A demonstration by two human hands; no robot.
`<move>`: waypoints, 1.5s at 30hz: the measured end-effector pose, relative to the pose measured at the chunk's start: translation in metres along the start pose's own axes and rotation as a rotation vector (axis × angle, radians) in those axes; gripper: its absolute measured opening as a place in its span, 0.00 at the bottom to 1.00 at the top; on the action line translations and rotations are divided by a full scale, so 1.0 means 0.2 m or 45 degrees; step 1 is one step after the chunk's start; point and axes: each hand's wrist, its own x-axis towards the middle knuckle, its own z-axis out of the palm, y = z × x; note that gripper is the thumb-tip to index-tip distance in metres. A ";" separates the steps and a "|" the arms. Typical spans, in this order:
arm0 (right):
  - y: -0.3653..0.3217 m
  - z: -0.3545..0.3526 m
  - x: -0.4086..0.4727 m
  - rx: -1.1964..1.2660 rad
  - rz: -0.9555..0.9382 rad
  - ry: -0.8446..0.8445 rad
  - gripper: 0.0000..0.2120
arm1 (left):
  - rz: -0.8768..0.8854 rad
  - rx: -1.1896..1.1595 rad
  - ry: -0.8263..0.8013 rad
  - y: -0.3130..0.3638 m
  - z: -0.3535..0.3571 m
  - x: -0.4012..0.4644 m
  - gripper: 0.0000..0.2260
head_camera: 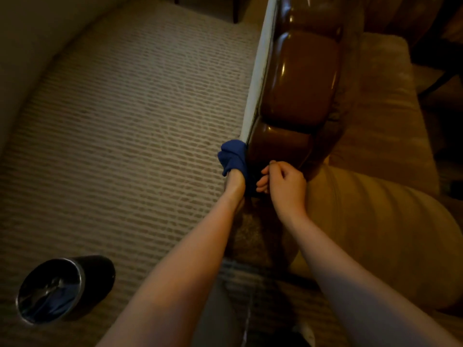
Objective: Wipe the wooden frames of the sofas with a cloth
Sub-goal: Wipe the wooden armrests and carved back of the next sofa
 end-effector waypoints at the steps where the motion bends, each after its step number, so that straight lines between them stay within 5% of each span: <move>1: -0.06 0.01 0.00 0.028 -0.002 0.050 0.15 | -0.009 0.006 -0.002 0.05 0.02 -0.04 0.23; 6: -0.37 0.00 -0.05 0.031 -0.132 0.195 0.10 | 0.031 0.124 -0.177 0.40 0.11 -0.28 0.18; 13: -0.68 -0.13 0.04 -0.125 -0.391 0.288 0.17 | 0.208 0.221 -0.475 0.80 0.26 -0.51 0.11; 18: -0.63 -0.26 0.19 -0.033 -0.019 0.487 0.07 | 0.529 0.689 -0.430 0.89 0.22 -0.54 0.24; 22: -0.65 -0.30 0.28 0.186 0.196 0.590 0.06 | 0.562 0.949 -0.188 0.92 0.20 -0.49 0.10; 24: -0.71 -0.28 0.26 0.186 0.060 0.695 0.10 | 0.629 1.080 -0.094 0.93 0.22 -0.48 0.08; 26: -0.76 -0.24 0.20 0.011 -0.430 0.778 0.11 | 0.649 1.024 -0.037 0.93 0.22 -0.47 0.08; 29: -0.73 -0.14 0.16 -0.278 -0.813 0.467 0.13 | 0.636 0.779 -0.073 0.93 0.21 -0.45 0.05; 33: -0.69 -0.09 0.27 -0.738 -0.534 0.343 0.24 | 0.538 0.327 -0.087 1.03 0.16 -0.41 0.07; 37: -0.73 -0.11 0.40 -1.046 -0.389 0.320 0.36 | 0.482 0.391 0.053 1.10 0.14 -0.34 0.12; 45: -0.96 -0.09 0.89 -1.211 -0.277 0.195 0.38 | 0.422 0.522 0.068 1.11 0.19 -0.28 0.09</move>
